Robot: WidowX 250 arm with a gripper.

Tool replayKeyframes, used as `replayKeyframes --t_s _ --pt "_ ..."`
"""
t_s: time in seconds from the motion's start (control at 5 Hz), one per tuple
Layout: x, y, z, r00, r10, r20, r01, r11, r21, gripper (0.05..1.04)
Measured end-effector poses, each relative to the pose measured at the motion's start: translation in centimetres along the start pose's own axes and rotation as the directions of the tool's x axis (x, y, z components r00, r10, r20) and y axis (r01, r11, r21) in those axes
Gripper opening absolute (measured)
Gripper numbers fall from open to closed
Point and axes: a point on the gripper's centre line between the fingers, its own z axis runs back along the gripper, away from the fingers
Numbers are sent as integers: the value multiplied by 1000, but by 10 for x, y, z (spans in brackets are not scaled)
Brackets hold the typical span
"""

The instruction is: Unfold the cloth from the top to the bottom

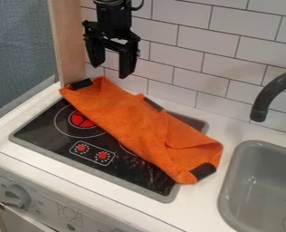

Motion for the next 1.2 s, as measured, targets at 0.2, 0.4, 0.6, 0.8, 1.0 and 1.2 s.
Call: replayKeyframes --t_s 0.2,0.4,0.6,0.8,1.0,1.2 --pt "-4 -4 -13 999 10 -31 -10 1000 -23 999" --pt "-3 -19 -24 992 123 9 -122 987 -108 999" --pt "3 -26 -24 959 283 11 -280 953 -112 999" --pt "13 -40 -12 921 385 67 -381 922 -65 999" --pt "22 -60 -10 912 400 96 -398 917 -40 999" --pt "36 -72 -19 916 392 82 -392 920 -21 999"
